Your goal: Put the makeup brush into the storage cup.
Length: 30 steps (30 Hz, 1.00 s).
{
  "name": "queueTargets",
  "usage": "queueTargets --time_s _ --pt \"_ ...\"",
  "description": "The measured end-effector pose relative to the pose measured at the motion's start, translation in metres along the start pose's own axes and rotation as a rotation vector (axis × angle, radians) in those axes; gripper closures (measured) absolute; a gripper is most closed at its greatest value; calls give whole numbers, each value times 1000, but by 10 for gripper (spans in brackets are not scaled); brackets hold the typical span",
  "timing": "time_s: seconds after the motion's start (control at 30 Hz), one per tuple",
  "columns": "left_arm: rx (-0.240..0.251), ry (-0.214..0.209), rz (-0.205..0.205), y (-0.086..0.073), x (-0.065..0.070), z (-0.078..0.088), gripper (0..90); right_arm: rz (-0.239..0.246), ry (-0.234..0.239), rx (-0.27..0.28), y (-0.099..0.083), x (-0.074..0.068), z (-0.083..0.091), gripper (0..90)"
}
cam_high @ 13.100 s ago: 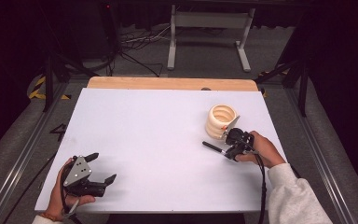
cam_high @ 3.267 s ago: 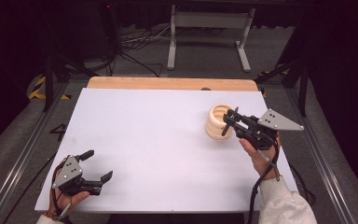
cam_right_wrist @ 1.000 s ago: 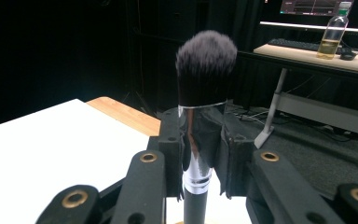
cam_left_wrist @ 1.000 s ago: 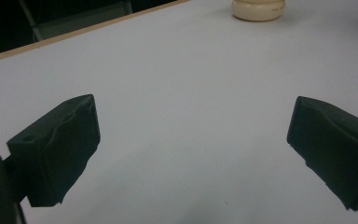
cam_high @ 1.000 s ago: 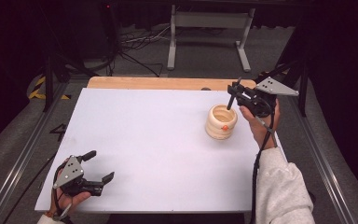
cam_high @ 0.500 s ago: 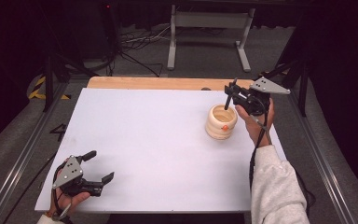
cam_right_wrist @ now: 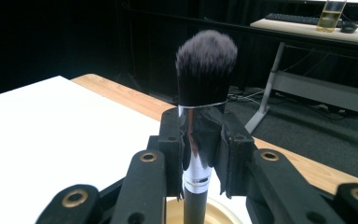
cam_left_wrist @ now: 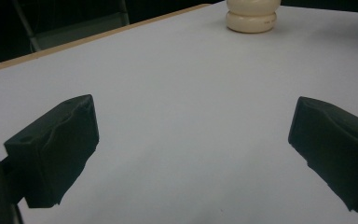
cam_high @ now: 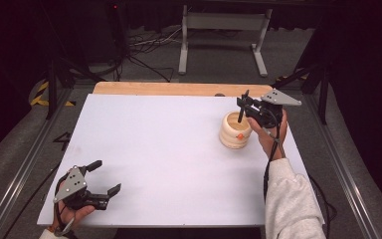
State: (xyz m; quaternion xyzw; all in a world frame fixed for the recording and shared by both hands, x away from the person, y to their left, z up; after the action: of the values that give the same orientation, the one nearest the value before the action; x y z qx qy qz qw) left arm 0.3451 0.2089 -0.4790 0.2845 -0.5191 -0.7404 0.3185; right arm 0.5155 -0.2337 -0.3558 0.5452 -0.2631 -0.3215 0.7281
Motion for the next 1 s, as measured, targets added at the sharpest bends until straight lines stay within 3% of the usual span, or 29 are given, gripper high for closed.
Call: queueTargets --time_s 1.0 --pt "-7 1 -5 0 0 0 28 -41 8 -15 -37 -4 -1 745"
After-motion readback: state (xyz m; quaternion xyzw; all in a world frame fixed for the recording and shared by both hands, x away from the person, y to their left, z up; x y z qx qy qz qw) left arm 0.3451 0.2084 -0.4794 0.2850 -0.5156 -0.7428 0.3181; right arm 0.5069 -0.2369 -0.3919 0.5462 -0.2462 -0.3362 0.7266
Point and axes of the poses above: each handheld gripper's, and its own axes: z roughly backward along the jaws, y roughly out of its top, x roughly to its right, the point moved 7 cm from there along -z, roughly forward along the jaws, and after that the axes turned 8 degrees about y, right-handed, at the moved point
